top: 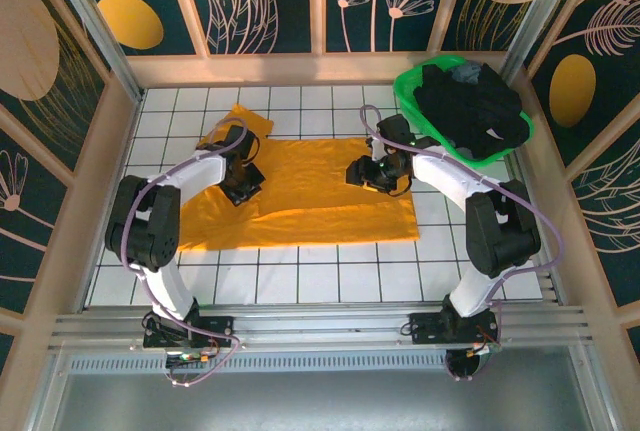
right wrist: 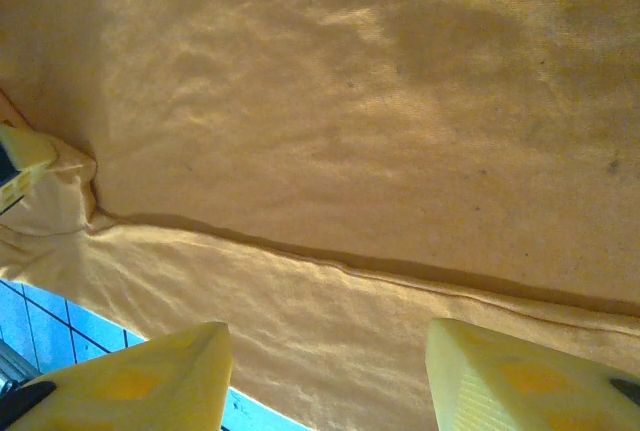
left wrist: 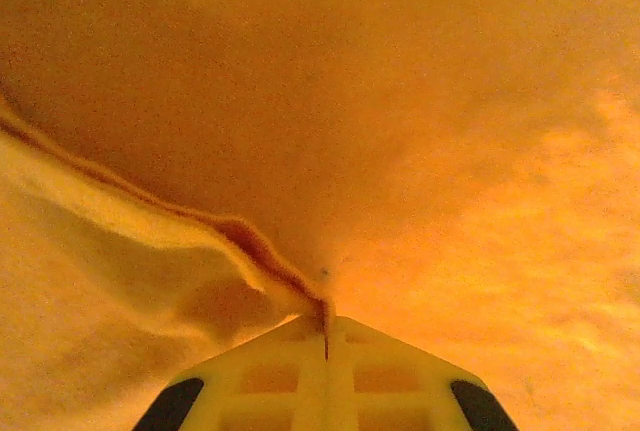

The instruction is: Fold and stack the t-shirts

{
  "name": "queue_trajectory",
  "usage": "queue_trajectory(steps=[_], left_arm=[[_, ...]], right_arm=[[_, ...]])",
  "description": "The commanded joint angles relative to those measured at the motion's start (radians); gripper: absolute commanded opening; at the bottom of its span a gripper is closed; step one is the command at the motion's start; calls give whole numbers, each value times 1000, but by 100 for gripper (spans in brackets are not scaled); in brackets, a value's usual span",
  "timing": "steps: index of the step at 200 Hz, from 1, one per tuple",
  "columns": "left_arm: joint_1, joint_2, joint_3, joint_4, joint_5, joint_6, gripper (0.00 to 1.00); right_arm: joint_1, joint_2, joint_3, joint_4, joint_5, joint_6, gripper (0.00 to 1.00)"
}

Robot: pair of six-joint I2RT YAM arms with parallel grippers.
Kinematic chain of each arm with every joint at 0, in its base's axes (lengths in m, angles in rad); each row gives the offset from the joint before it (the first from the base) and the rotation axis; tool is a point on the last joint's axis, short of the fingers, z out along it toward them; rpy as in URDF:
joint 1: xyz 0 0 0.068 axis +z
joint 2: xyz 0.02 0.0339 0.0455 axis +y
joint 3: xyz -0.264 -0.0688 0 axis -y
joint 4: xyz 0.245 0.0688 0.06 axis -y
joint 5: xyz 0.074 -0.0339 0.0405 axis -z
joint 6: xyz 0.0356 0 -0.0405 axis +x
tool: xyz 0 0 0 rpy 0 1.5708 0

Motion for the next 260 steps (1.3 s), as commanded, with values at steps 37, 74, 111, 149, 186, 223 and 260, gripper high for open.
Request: queue_trajectory(steps=[37,74,111,149,186,223,260], left_arm=[[-38,68,90,-53,-32,136,0],[-48,92,111,-58,-28,174,0],[-49,111,150,-94,-43,220,23],[-32,30,169,-180,-195,223,59],[137,-129,-71,-83,-125,133,41],[246,-115,-183,10,-55,98,35],[326,-121,-303,43,-76,44,29]], right_arm=[[-12,5,19,-13,-8,3,54],[-13,13,20,-9,-12,2,54],[-12,21,14,-8,-14,2,54],[-28,-40,-89,13,13,-9,55],[-73,-120,-242,16,79,18,54],[-77,-94,-309,12,125,54,52],[-23,-16,-323,-34,158,38,51]])
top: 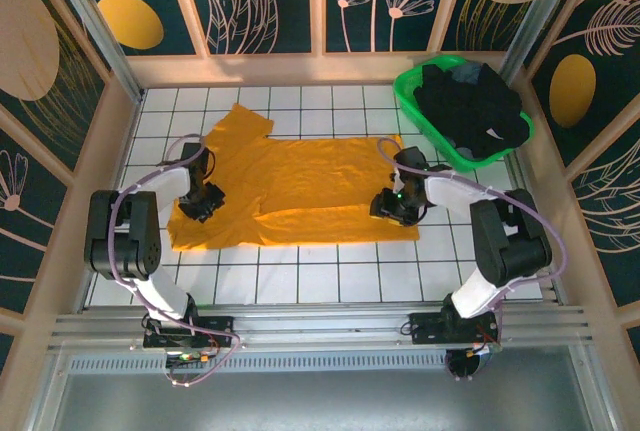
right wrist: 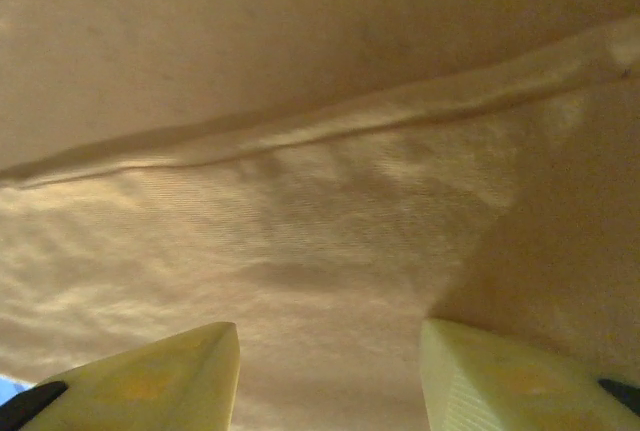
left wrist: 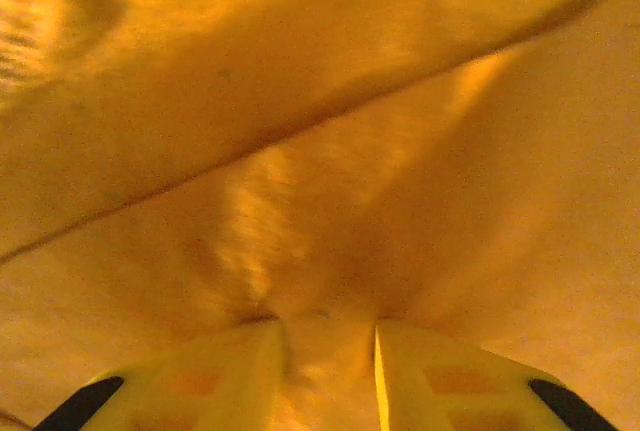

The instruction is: Fold and stack the t-shirts

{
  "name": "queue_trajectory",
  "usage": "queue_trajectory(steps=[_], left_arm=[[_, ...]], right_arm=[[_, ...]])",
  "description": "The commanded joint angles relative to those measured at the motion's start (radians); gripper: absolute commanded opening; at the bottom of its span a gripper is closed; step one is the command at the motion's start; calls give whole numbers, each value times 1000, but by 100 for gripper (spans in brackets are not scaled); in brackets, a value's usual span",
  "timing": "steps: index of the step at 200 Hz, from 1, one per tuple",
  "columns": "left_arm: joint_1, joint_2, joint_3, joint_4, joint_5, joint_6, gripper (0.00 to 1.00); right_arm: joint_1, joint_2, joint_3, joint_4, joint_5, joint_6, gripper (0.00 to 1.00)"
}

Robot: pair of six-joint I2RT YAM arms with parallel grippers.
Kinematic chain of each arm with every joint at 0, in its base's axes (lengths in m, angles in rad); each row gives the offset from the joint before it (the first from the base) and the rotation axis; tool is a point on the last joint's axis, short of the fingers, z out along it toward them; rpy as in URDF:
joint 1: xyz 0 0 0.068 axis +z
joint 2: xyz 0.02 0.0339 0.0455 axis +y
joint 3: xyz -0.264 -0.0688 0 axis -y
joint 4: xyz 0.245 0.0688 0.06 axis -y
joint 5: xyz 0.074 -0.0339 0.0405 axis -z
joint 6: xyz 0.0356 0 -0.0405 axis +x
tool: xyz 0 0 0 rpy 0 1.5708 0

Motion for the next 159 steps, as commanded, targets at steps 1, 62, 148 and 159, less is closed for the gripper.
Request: queue_trajectory(steps=[1,62,148,159], left_arm=[[48,-5,-81,24,-9,-57,29],[195,-83,-135,-27,-110,-6,30],[125,197,564,-32,-105,83,40],[103,283,684,-39,-104,99,39]], right_arm=[[48,46,-18,-54,44,1,51],[177,36,5,-134,-47,5,51],[57,79,431,-25,13,-4,55],[32,133,510,-31,25,8,55]])
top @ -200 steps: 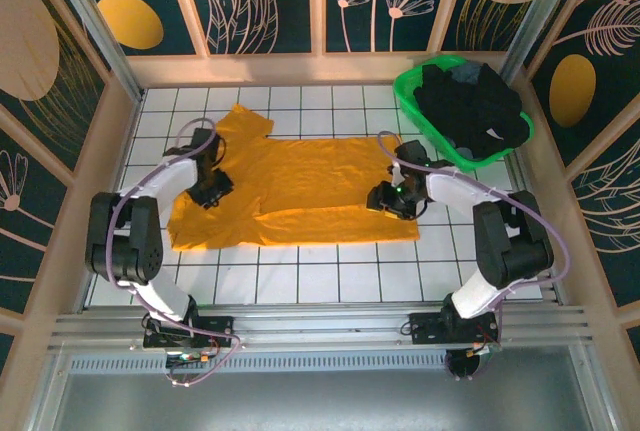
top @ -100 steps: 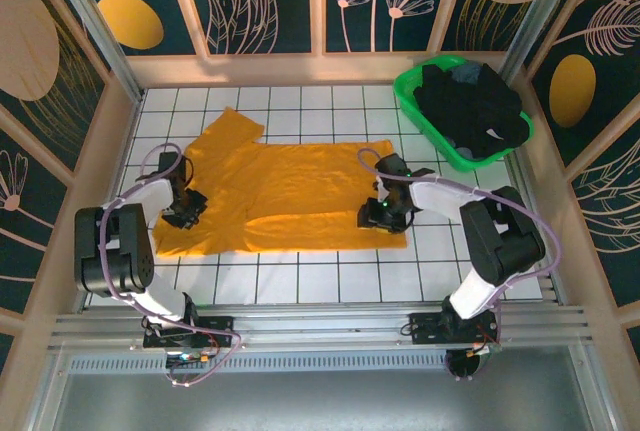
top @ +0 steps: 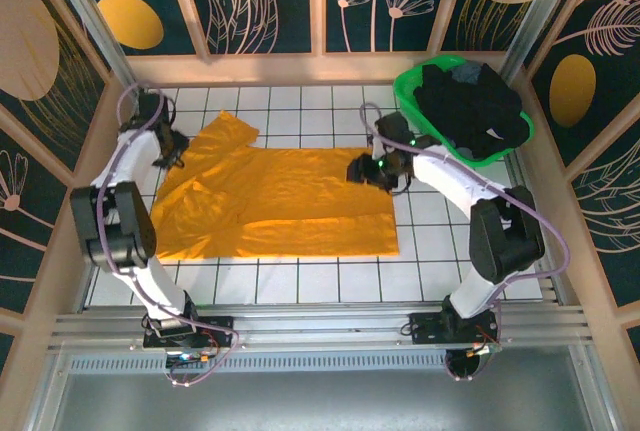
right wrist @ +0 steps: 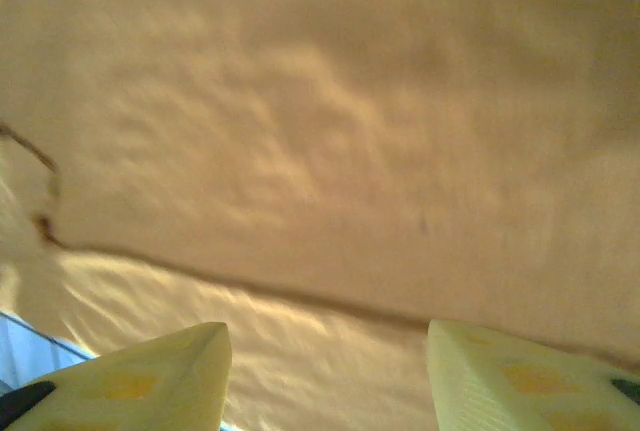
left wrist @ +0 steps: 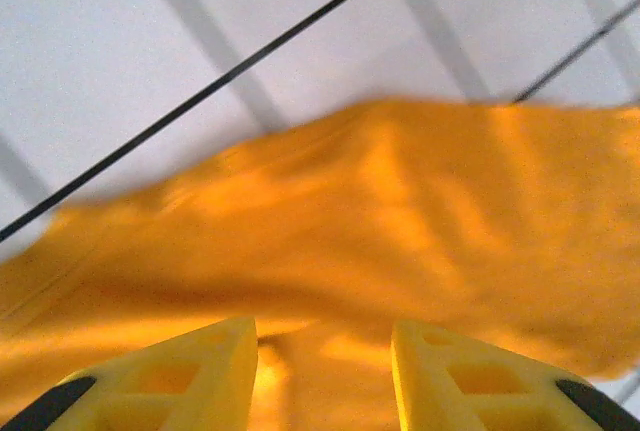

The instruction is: Fold and stack the t-shirts

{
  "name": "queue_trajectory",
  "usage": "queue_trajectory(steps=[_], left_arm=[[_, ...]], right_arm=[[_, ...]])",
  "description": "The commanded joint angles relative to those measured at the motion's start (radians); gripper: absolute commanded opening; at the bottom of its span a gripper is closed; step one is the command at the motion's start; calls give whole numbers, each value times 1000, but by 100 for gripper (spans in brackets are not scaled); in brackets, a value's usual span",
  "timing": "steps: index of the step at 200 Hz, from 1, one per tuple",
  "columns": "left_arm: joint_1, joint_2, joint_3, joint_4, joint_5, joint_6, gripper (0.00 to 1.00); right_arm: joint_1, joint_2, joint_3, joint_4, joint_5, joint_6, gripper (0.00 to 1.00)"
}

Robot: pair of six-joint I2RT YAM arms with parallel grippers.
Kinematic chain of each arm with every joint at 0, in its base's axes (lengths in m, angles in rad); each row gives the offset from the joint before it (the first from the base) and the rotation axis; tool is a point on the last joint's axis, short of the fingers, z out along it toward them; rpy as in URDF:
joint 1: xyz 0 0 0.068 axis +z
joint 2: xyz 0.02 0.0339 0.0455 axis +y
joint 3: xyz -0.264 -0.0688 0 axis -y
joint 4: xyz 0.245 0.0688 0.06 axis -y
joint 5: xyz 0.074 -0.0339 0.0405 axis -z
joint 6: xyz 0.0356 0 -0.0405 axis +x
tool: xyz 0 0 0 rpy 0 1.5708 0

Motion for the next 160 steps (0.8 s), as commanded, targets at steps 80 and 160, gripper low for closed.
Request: queue_trajectory(steps=[80,160], left_arm=[[-103,610,697,99,64,161,39],[-124,750,777,222,38,270,48]], right_arm=[[-106,341,468,-16,112,55,54],[-109,342,415,7,80,71,54]])
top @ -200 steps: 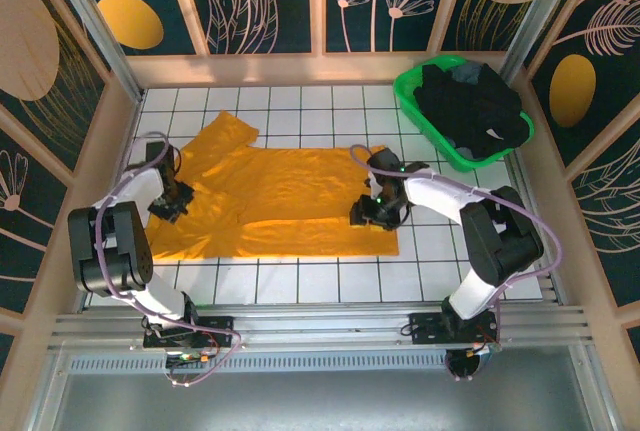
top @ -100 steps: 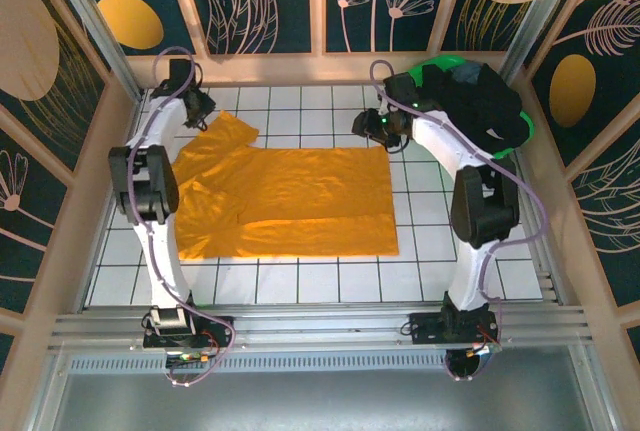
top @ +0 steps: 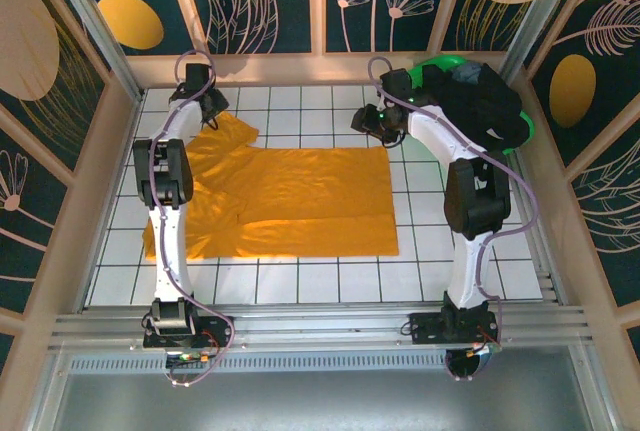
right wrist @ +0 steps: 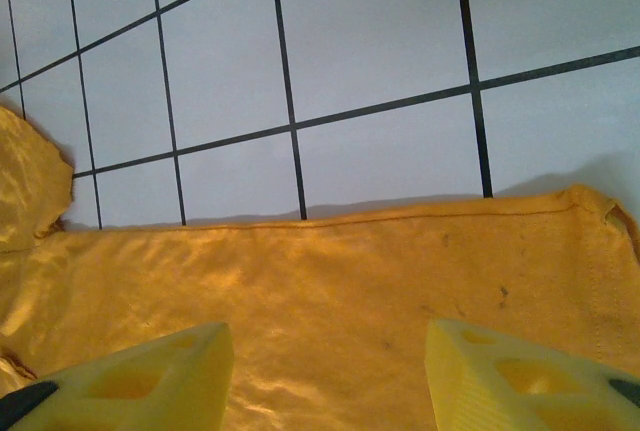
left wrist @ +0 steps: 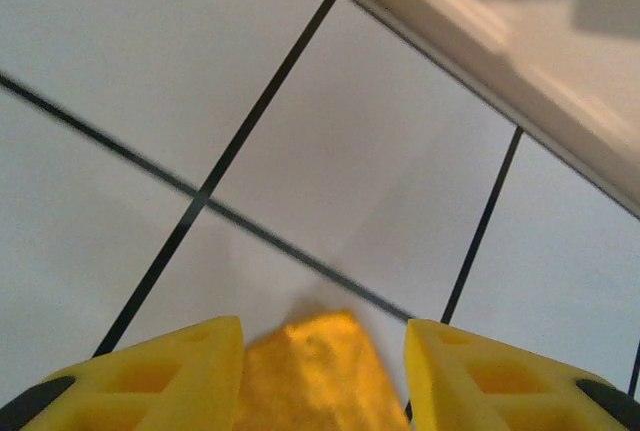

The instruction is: Fold and stack the t-shirts

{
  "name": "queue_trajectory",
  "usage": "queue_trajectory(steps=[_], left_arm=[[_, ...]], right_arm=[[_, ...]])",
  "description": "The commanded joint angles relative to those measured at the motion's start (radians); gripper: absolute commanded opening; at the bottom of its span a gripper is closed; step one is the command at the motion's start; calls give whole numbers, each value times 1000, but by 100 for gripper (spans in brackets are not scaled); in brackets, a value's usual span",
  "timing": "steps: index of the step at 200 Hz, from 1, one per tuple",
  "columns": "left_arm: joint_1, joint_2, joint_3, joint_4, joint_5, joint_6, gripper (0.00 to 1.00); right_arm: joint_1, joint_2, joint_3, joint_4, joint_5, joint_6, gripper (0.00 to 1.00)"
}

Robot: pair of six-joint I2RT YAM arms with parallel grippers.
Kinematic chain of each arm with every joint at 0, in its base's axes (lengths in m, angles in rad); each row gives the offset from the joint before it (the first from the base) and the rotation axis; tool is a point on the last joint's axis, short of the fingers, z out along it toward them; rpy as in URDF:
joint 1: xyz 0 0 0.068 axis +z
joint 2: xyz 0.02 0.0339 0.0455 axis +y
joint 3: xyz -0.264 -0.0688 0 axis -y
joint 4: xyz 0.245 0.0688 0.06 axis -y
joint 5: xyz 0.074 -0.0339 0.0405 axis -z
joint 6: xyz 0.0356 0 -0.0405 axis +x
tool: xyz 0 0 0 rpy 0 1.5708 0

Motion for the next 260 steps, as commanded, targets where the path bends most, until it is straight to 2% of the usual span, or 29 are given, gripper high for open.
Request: queue_trajectory(steps=[1,51,86,119,148,161,172,178,194,218,237,260], left_arm=[[-17,48,47,26,-27,46,48],[-44,109,76,-67,-122,49,47],[-58,151,131,-144,-140,71,43],[-73,171,151,-215,-157,69,31],[-81,243,271,-373,-150,64,25],[-84,222,240,-369,-151,61,19],[-85,202,230,-367,-163,51,8],[-85,188,230,-367,-170,42,0],[-85,132,221,-352,-193,15,0],[-85,39,186,-310,-183,-23,0],[-86,-8,171,-301,-165,-36,0],[-84,-49,148,-289,-138,-36,0]], right_arm=[[-3,5,-23,-3,-11,10,54],[-4,8,-23,0,-12,7,54],[-4,16,-20,4,-12,10,54],[-4,27,-14,5,-14,12,54],[-2,34,-2,4,-9,12,54],[-3,34,-3,5,-1,16,54],[-1,32,-13,12,12,19,54],[-1,27,-22,24,21,23,53],[-2,11,-67,62,69,48,52],[-11,17,-124,82,211,127,46],[-12,53,-99,58,311,160,42],[-15,100,-59,47,377,170,41]])
